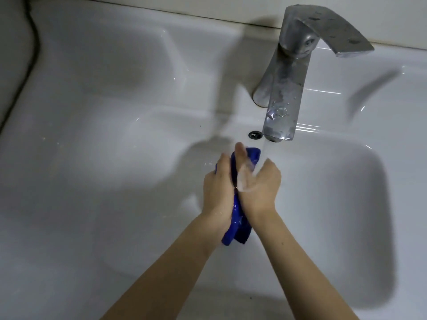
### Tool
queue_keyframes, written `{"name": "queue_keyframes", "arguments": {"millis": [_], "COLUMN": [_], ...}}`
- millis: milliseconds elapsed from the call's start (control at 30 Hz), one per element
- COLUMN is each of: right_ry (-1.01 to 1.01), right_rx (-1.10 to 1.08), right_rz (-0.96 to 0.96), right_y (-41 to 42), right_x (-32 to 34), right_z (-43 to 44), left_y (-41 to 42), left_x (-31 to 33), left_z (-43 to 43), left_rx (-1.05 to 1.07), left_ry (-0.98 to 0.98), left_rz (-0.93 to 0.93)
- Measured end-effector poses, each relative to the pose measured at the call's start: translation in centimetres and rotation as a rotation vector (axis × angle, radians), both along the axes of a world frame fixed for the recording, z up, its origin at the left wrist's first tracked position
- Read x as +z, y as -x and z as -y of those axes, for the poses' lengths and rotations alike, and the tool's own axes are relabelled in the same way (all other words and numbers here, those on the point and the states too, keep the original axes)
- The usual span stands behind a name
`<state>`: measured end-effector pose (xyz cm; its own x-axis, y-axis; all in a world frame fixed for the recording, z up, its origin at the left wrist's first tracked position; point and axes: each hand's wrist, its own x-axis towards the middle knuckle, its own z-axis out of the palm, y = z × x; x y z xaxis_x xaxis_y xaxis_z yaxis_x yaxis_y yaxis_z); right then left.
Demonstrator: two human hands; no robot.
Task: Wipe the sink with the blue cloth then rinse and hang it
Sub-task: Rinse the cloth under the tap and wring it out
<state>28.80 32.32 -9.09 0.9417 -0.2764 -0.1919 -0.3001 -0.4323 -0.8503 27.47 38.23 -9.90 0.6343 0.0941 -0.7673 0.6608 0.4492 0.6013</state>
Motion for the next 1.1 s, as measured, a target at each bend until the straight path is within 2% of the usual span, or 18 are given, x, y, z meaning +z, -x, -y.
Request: {"name": "queue_keyframes", "arguments": {"millis": [33,100,167,233,300,367,467,567,633,667,733,833,1000,1100], "right_ry": [-0.036,-0.160,-0.206,-0.182,-0.115,0.035,-0.063,-0.132,-0.067,0.004,0.090,-0.024,-0.070,-0.003], "right_rx": [-0.019,-0.040,-0.023,0.067,0.050,-0.014,-0.061,0.011,0.072,0.071,0.013,-0.088,0.011,-0.069], "right_rz": [-0.032,-0.068,-0.060,-0.037,-0.030,-0.027,-0.007,0.007,0.044,0.049,0.025,-0.010,0.014,0.010], "right_y": [-1.2,-0.9,2.4,5.1,3.8,0.4,-1.3,3.4,4.6,3.6,0.5,-0.5,4.5,0.5], "right_x": [-0.2,-0.4,-0.5,0.2,-0.1,-0.4,-0.5,0.1,0.3,0.0,-0.3,-0.9,-0.5,-1.4], "right_z": [0.6,1.0,0.3,-0.7,-0.8,0.1,1.1,-0.5,-1.1,-0.9,0.1,1.0,-1.1,0.6], "left_y": [0.3,-0.1,-1.0,-1.2,-0.5,-0.2,-1.1,-1.6,-1.0,-0.6,-0.4,-1.0,-0.7,-0.2], "left_x": [0.1,0.3,0.4,0.8,0.6,0.2,0.8,0.5,1.0,0.8,0.2,0.5,-0.1,-0.6], "left_z": [0.2,-0.3,-1.6,-2.1,-1.2,0.2,0.0,-1.6,-1.8,-1.4,-0.5,-0.5,-1.5,-0.3], "left_rx": [0.000,-0.014,-0.013,-0.023,-0.021,-0.017,0.006,0.008,-0.007,-0.017,-0.022,-0.018,0.017,-0.009], "left_ry": [-0.096,-0.165,-0.074,0.142,0.219,0.100,-0.019,0.100,0.208,0.194,0.055,-0.107,0.119,0.041], "left_rz": [0.026,0.047,-0.035,-0.165,-0.173,-0.136,-0.102,-0.110,-0.137,-0.128,-0.099,-0.066,-0.064,-0.094]}}
